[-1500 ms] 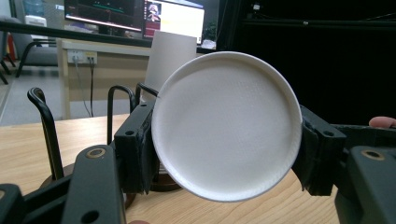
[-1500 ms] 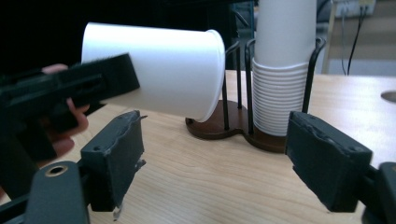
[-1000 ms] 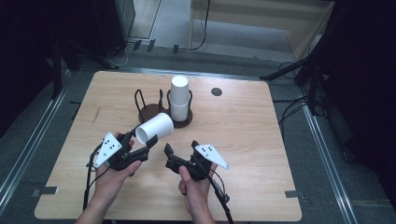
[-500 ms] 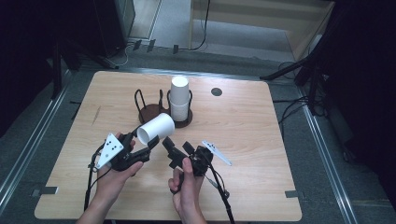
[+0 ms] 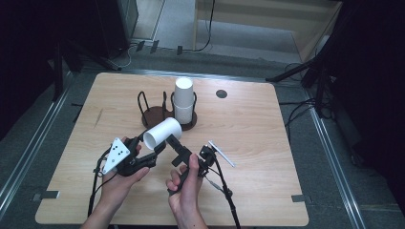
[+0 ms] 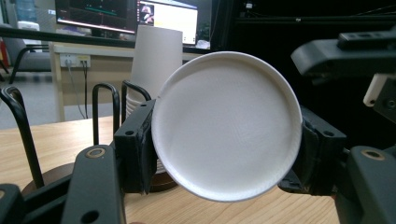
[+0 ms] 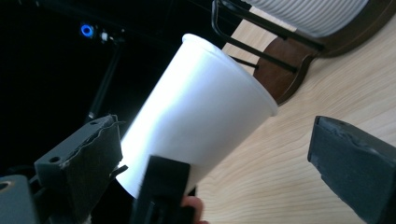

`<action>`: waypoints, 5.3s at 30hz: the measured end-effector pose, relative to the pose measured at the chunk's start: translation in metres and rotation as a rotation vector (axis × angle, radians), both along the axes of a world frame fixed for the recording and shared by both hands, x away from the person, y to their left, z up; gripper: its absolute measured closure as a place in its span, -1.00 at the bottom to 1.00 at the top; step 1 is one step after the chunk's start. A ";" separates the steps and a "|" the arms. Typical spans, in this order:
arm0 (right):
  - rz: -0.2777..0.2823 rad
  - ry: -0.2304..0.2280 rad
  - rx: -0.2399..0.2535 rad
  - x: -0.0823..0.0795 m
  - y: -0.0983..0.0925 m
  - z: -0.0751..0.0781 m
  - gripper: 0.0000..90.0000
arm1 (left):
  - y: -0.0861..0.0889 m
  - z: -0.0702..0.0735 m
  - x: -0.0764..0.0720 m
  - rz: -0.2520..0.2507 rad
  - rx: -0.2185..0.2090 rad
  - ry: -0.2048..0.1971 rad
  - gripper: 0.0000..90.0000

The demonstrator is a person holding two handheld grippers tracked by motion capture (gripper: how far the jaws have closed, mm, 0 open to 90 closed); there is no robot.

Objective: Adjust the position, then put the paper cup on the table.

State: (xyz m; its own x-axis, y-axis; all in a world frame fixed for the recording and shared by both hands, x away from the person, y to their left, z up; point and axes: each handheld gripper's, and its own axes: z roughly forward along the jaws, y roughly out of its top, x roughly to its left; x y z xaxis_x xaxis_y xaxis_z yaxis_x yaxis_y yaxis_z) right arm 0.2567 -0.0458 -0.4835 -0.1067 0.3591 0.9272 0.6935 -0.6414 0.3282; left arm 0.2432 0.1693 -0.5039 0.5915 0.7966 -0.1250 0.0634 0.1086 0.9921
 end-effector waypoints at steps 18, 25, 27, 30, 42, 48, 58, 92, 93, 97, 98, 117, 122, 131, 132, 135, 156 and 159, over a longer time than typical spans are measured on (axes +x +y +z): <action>0.004 0.201 0.261 0.018 0.000 -0.006 -0.93 | -0.004 0.000 -0.002 -0.014 0.013 -0.014 -0.24; 0.016 0.230 0.278 0.022 0.000 -0.010 -0.94 | -0.008 -0.002 -0.002 -0.027 0.022 -0.017 -0.24; 0.022 0.237 0.282 0.023 0.001 -0.009 -0.94 | -0.010 -0.002 -0.003 -0.033 0.018 -0.017 -0.24; 0.025 0.244 0.291 0.025 0.002 -0.009 -0.93 | -0.011 -0.002 -0.003 -0.037 0.022 -0.016 -0.24; 0.021 0.278 0.330 0.031 0.002 -0.012 -0.90 | -0.012 -0.003 -0.004 -0.045 0.031 -0.024 -0.24; 0.019 0.294 0.342 0.033 0.002 -0.014 -0.86 | -0.013 -0.003 -0.004 -0.053 0.028 -0.028 -0.24; 0.012 0.310 0.369 0.034 0.002 -0.017 -0.71 | -0.015 -0.003 -0.005 -0.074 0.037 -0.031 -0.24; -0.066 0.164 0.348 0.032 -0.010 -0.011 -0.42 | -0.007 0.004 -0.008 -0.032 -0.016 0.023 -0.77; -0.081 0.151 0.334 0.032 -0.011 -0.010 -0.42 | -0.006 0.004 -0.008 -0.029 -0.020 0.020 -0.77; -0.096 0.111 0.294 0.031 -0.014 -0.009 -0.41 | -0.001 0.004 -0.006 -0.015 -0.025 0.025 -0.77; -0.096 0.111 0.294 0.031 -0.014 -0.009 -0.41 | -0.001 0.004 -0.006 -0.015 -0.025 0.025 -0.77; -0.164 -0.080 0.110 0.026 -0.018 -0.005 -0.32 | 0.021 0.000 0.001 0.046 -0.066 0.059 -0.77; -0.178 -0.147 0.017 0.024 -0.017 -0.001 -0.32 | 0.024 -0.001 0.002 0.057 -0.070 0.066 -0.77; -0.173 -0.312 -0.149 0.020 -0.018 0.006 -0.33 | 0.026 -0.002 0.002 0.061 -0.070 0.070 -0.77; -0.176 -0.335 -0.165 0.019 -0.018 0.006 -0.33 | 0.026 -0.002 0.002 0.061 -0.070 0.070 -0.77; -0.167 -0.411 -0.237 0.019 -0.017 0.007 -0.33 | 0.026 -0.002 0.002 0.063 -0.070 0.072 -0.77; -0.206 -0.635 -0.597 0.015 -0.018 0.016 -0.36 | 0.030 -0.005 0.004 0.073 -0.075 0.082 -0.77; -0.213 -0.653 -0.626 0.016 -0.020 0.017 -0.36 | 0.032 -0.006 0.005 0.082 -0.076 0.087 -0.77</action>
